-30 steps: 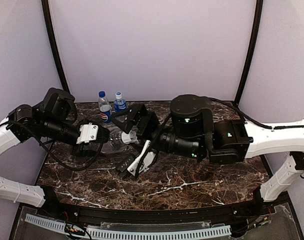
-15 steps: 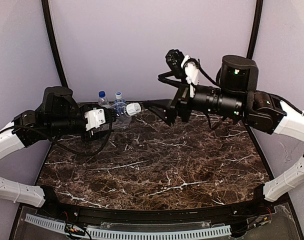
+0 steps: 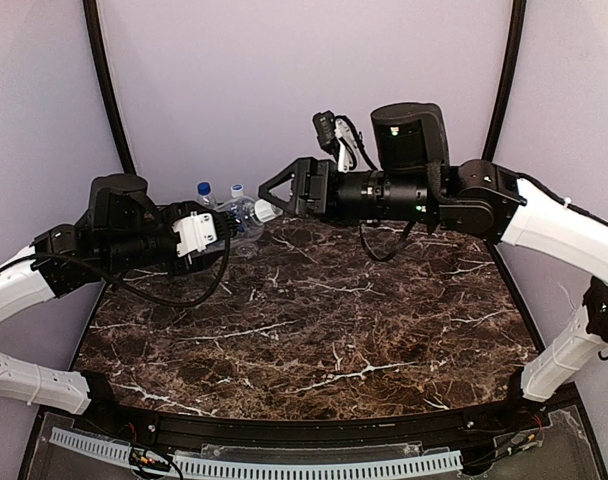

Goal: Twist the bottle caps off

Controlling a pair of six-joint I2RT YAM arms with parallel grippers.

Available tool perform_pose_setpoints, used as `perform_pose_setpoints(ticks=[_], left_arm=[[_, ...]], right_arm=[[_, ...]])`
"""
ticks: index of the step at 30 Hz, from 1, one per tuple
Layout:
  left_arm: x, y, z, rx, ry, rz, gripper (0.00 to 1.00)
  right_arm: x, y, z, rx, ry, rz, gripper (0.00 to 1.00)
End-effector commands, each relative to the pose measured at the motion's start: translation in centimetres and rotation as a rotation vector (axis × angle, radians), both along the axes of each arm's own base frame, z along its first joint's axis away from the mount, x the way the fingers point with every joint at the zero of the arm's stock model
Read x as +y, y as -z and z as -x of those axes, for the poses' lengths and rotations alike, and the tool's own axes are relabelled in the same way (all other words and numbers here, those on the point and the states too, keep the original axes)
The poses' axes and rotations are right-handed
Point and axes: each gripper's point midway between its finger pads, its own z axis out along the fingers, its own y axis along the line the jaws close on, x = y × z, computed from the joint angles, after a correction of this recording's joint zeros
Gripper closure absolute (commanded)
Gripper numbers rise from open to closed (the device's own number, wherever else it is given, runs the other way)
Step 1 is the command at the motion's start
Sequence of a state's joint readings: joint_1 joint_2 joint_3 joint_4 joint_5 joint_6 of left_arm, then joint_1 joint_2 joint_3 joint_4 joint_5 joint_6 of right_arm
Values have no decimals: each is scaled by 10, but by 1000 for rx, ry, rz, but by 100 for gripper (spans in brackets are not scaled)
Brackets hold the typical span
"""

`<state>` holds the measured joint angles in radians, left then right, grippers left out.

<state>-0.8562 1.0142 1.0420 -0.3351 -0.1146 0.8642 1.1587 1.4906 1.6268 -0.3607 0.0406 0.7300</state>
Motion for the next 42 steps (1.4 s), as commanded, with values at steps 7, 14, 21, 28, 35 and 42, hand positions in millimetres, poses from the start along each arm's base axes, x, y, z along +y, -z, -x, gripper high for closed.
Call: perform_pose_setpoints(ticks=[7, 14, 21, 28, 35, 42], left_arm=[[0, 0, -1, -22, 0, -1, 64], [-1, 3, 0, -22, 6, -3, 63], [-1, 2, 0, -25, 5, -4, 64], [0, 6, 2, -17, 14, -5, 64], [-6, 20, 31, 111, 146, -32, 66], [-7, 40, 93, 383, 368, -81, 67]], right_arm=[[14, 7, 1, 86, -34, 9, 43], [17, 15, 0, 97, -51, 21, 61], [22, 21, -5, 99, -58, 31, 69], [28, 19, 3, 30, -150, 42, 100], [33, 14, 59, -453, -557, 164, 100], [32, 36, 110, -1161, -763, 430, 100]])
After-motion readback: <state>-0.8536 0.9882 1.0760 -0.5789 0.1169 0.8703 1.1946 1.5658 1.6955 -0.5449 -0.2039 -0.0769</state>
